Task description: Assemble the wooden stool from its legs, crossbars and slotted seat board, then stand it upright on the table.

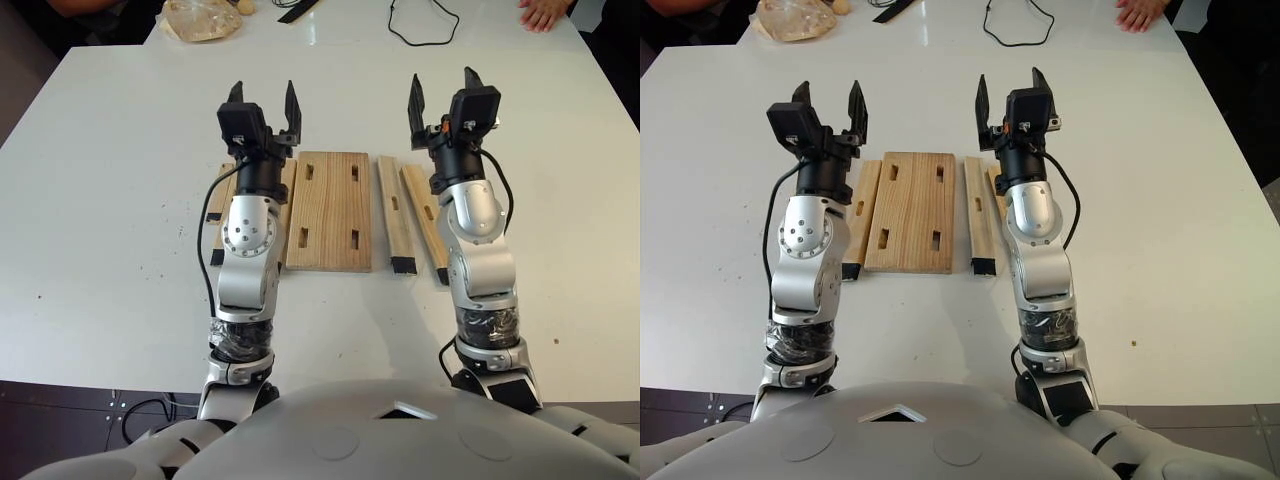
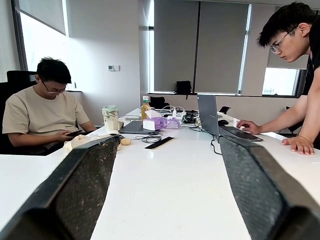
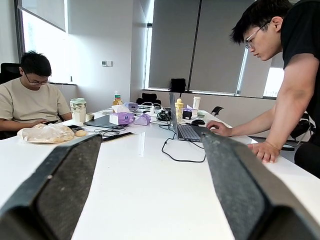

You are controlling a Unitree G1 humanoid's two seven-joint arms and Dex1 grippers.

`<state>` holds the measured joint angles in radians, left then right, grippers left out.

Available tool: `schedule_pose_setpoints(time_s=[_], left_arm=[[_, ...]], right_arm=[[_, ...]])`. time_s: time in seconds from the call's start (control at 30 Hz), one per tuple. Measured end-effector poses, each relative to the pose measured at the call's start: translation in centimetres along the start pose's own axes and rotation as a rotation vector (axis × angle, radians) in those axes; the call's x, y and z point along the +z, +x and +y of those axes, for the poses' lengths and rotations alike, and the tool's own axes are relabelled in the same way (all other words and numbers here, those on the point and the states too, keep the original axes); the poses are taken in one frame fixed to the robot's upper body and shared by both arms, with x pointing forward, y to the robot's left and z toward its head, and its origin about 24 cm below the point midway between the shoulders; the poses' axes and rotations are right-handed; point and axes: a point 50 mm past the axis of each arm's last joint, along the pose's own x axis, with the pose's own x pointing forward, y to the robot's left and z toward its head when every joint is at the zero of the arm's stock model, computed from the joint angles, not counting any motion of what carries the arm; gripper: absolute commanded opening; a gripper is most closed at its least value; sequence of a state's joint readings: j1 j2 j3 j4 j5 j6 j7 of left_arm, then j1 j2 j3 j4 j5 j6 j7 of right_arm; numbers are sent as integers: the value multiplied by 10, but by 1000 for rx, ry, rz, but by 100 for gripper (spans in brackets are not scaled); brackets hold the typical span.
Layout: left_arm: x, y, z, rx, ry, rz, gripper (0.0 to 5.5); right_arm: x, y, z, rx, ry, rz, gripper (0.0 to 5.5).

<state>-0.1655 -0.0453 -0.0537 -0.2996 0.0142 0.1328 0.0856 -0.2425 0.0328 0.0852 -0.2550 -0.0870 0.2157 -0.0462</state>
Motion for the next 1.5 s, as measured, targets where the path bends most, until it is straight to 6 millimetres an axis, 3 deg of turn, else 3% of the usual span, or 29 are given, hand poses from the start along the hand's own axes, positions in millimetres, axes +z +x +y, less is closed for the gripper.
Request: schedule_pose_setpoints(time_s=[0.77,0.97,1.2,1.33,1.4,1.5], left_arm=[[21,6,37,177,-1,-74,365],[0,14,37,101,-20,73,365],[7,5,92,-83,-30,184,365],[-27,-31,154,-89,61,431,365],[-43,-47,168,-96,70,521,365],[-56,-53,172,-135,72,558,365]], right_arm=[[8,13,-24,-58,-36,-51,365],[7,28,-5,32,-36,-43,365],[8,38,2,68,-47,-45,365],[2,41,0,62,-55,-23,365],[2,43,-1,59,-59,-22,365],[2,46,1,61,-61,-34,365]])
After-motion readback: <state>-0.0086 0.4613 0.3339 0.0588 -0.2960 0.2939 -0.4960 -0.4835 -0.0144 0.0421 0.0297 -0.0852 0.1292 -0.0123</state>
